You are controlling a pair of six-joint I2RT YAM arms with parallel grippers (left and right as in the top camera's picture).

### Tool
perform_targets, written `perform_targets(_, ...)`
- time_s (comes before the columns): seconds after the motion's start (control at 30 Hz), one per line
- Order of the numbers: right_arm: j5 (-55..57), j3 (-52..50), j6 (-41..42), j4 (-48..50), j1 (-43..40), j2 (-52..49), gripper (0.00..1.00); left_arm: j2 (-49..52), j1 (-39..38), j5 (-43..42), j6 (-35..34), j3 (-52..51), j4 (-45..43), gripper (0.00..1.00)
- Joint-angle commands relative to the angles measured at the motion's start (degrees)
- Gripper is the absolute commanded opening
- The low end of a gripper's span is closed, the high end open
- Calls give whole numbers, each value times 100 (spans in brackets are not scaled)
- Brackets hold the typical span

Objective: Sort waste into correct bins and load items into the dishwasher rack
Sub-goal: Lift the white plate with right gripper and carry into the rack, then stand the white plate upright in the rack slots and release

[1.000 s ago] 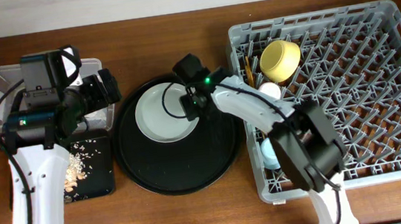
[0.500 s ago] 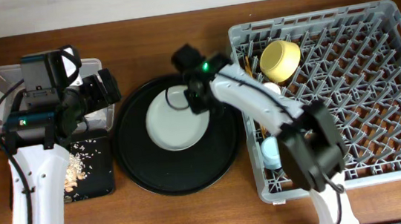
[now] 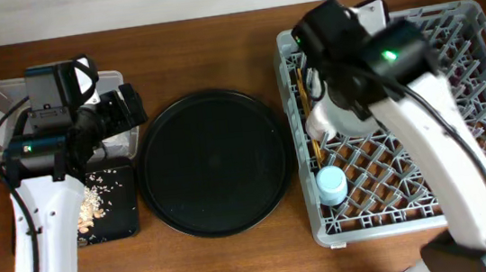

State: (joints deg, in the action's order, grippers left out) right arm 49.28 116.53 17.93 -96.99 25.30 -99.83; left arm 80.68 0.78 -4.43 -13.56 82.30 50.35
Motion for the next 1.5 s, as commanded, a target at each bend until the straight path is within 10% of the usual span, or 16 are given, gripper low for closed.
perform_targets(0.0, 625, -566, 35, -35, -350, -151, 4, -17, 15, -4, -11, 68, -9, 99)
perform_targets(0.97, -1349, -2063, 31, 1370, -990, -175, 10, -17, 15, -4, -11, 68, -9, 99)
perform_targets(1.47, -2308, -1154, -570, 1687, -994, -168, 65, -11, 13, -4, -11, 68, -11, 99)
